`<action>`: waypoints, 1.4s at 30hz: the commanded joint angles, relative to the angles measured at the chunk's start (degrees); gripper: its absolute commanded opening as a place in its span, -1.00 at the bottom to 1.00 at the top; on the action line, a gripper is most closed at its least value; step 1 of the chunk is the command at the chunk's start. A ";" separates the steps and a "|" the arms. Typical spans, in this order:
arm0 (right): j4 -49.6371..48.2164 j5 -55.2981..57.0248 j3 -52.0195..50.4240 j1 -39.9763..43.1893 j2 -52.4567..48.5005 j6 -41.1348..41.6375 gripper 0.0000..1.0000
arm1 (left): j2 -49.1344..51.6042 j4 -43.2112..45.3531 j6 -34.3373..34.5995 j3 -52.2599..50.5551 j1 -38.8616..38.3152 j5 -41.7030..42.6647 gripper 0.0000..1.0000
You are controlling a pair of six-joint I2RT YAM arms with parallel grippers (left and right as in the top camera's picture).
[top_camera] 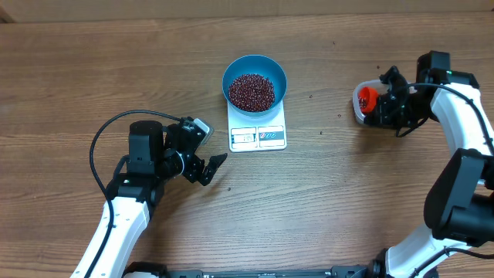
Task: Scoop item into bowl and weigh 150g on scale
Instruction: 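Dip the scoop into the tub for a small amount of beans, then carry the scoop over the teal bowl and tip it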
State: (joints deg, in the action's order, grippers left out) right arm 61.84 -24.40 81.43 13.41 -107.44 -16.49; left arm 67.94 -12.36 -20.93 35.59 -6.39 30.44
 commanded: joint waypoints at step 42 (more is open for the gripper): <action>7.67 -8.35 20.20 -23.04 -0.09 3.43 -0.93 | 0.20 0.15 0.59 0.15 -0.42 0.46 0.99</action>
State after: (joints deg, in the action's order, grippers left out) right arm 70.22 -38.70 97.69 -6.33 -107.63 -14.04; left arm 67.94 -12.36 -20.95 35.59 -6.39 30.44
